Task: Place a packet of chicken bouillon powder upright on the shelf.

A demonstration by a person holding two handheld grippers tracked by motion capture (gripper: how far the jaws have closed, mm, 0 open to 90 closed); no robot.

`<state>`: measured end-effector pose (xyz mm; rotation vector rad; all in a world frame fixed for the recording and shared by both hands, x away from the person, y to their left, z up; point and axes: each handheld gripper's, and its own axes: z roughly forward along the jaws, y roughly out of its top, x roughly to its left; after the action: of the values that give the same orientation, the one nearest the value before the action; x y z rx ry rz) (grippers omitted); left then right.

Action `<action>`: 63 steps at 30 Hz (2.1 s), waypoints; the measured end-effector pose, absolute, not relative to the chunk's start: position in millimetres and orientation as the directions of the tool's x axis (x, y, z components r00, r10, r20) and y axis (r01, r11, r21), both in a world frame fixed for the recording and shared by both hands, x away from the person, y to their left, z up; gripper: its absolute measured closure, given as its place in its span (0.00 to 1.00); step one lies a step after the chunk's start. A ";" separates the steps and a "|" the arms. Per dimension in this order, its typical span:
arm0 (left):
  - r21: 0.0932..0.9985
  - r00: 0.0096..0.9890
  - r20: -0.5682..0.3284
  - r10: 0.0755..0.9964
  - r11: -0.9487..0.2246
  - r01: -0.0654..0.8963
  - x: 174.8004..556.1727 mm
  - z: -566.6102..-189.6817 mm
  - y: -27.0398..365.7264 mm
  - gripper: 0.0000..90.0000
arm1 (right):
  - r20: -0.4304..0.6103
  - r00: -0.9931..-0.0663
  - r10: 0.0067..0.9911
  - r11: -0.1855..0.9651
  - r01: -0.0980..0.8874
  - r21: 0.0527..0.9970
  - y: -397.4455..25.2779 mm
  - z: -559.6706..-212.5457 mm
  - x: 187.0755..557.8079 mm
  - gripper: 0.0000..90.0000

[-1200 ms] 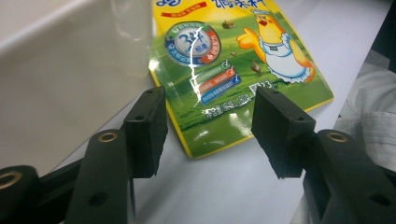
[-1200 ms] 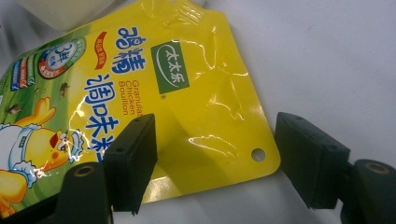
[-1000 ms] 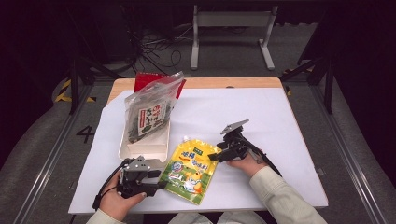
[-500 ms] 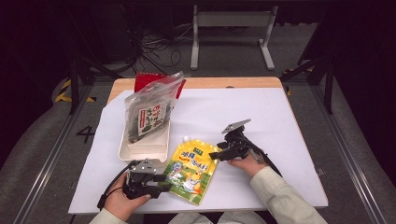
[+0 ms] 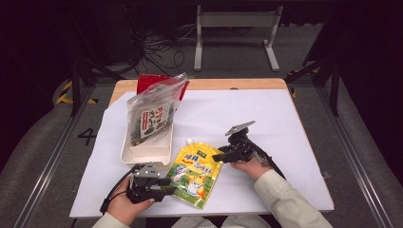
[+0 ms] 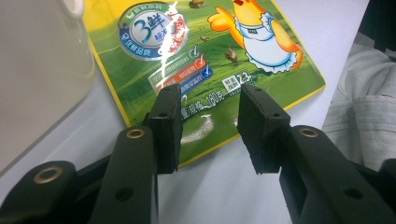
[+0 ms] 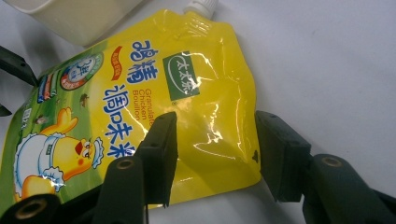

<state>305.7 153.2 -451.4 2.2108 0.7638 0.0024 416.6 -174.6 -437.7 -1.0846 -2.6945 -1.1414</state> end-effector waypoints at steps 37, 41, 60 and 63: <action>0.694 0.827 -0.234 0.511 -0.508 0.510 303.5 -446.9 148.8 0.55 | 0.164 -0.747 0.644 0.520 0.585 0.622 -173.3 -424.1 410.3 1.00; 0.710 0.831 -0.222 0.510 -0.500 0.496 302.0 -442.8 148.7 0.54 | 0.127 -0.758 0.640 0.517 0.547 0.659 -179.3 -407.3 404.1 1.00; 0.800 0.851 -0.149 0.503 -0.445 0.403 301.4 -421.5 151.3 0.46 | -0.003 -0.794 0.609 0.474 0.360 0.804 -205.8 -326.5 364.5 1.00; 0.809 0.849 -0.137 0.510 -0.437 0.393 302.5 -418.9 152.7 0.44 | -0.023 -0.807 0.590 0.476 0.325 0.817 -204.4 -318.1 356.9 1.00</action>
<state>302.5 152.7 -418.9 2.0819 0.6580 0.1573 356.9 -204.4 -318.1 -0.9437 -2.9492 -1.5156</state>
